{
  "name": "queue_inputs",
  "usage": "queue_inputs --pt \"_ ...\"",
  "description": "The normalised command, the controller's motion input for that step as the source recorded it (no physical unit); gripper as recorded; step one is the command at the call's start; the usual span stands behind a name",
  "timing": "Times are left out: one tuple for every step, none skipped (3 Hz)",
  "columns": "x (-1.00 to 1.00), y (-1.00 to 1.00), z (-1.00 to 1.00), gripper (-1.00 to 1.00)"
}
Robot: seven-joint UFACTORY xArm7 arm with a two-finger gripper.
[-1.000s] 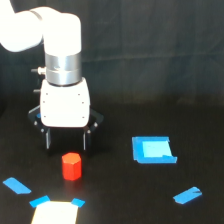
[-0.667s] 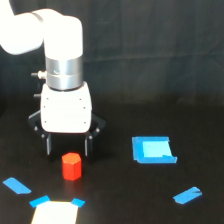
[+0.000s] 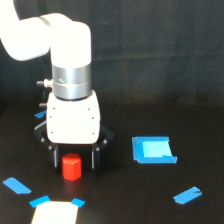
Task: Pick up the red object from the table
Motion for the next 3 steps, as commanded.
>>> queue_inputs --pt "0.43 0.23 -0.32 -1.0" --pt "0.39 0.28 -0.61 -0.99" --pt "0.2 0.07 0.18 -1.0"
